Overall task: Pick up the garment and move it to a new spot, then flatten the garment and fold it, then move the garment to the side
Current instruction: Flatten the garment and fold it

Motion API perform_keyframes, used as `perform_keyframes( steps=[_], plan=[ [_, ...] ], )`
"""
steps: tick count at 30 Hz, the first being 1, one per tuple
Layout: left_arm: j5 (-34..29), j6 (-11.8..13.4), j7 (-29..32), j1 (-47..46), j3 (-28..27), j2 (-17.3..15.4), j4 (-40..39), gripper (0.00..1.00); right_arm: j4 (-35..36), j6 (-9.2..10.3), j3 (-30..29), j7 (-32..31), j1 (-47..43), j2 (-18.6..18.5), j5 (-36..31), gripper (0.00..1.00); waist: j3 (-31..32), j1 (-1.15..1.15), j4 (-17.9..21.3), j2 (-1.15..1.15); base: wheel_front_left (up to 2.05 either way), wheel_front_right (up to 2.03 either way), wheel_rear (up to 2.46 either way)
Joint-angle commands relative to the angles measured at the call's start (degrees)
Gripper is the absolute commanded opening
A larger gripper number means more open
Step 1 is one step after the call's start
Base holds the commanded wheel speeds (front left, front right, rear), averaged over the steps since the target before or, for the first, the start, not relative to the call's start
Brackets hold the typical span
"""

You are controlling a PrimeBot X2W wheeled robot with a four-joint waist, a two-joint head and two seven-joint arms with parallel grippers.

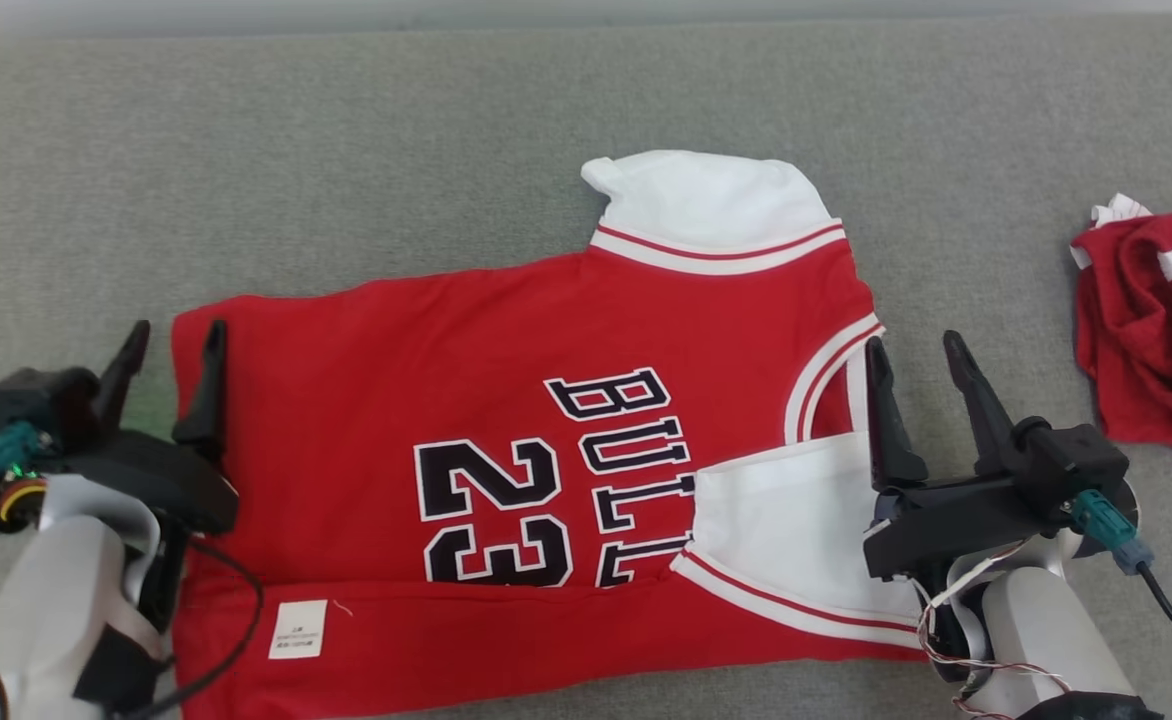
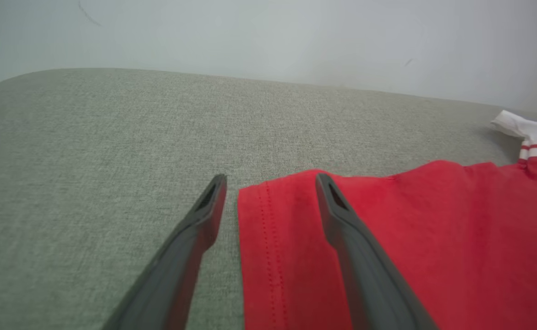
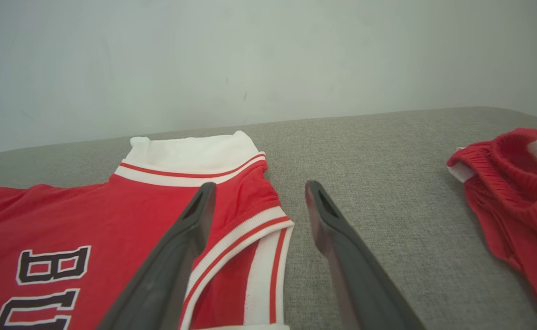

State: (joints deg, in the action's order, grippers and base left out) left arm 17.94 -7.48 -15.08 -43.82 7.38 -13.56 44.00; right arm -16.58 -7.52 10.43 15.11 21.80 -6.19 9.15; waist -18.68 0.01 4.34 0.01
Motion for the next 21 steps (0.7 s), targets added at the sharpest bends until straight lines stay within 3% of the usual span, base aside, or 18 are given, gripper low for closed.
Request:
perform_keyframes(
  steps=[1,13,21],
  plan=[
    [0.6,0.0,0.0,-0.8,0.1,-0.7,0.6,1.0,0.2,0.06,0.2,0.0,0.5,0.2,0.5,1.0,-1.0,-0.01,0.9,-0.01,0.0,0.0,0.0],
    [10.0,0.0,0.0,-4.7,5.7,-2.7,7.2,1.0,0.9,0.06,-0.5,0.0,0.6,1.0,0.6,1.0,-2.5,-0.01,3.0,-0.01,0.0,0.0,0.0],
    [9.0,0.3,0.0,-5.3,4.4,-3.3,9.6,1.0,1.3,0.06,-0.9,0.0,0.0,1.3,0.7,1.0,-2.6,-0.01,3.1,-0.01,0.0,0.0,0.0]
  ],
)
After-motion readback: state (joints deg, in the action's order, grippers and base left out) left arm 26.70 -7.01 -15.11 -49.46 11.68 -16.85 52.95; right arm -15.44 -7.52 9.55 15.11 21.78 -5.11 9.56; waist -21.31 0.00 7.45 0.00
